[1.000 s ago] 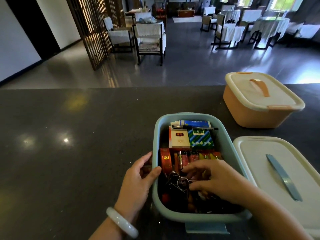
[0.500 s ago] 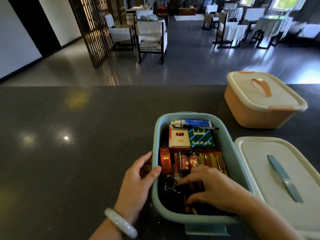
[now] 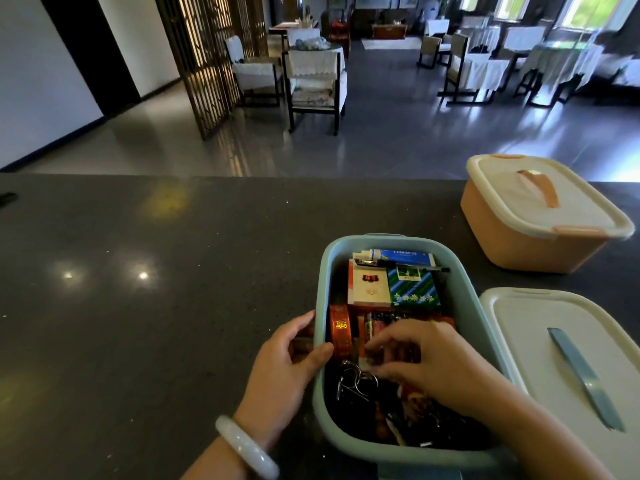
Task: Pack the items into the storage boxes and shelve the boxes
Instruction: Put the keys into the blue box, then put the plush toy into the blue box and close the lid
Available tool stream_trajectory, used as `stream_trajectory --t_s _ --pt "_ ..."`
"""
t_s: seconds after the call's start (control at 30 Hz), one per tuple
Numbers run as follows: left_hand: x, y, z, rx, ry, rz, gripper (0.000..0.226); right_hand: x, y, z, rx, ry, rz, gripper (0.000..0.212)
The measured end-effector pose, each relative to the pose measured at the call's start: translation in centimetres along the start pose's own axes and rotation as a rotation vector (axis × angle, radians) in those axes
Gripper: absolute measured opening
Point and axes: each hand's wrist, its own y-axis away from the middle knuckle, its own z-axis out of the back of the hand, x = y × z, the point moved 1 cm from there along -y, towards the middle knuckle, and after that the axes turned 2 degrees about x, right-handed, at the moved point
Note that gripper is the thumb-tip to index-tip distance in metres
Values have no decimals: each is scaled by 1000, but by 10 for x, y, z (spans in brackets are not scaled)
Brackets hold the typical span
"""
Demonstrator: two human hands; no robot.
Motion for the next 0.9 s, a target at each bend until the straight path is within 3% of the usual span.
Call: stream_trajectory --t_s 0.17,0.27,0.47,0.67,0.9 --pt "5 -7 23 -135 -315 -25 30 27 -37 10 21 110 -5 28" --pt "8 -6 58 -186 -567 -112 30 55 -73 7 82 245 40 27" --pt "11 -2 147 -229 -1038 -104 41 131 -154 -32 250 488 238 36" --pt "33 4 264 -250 -1328 144 51 220 -240 -119 338 679 412 55" --pt "90 32 426 -317 -1400 410 52 330 -341 -229 391 799 507 60"
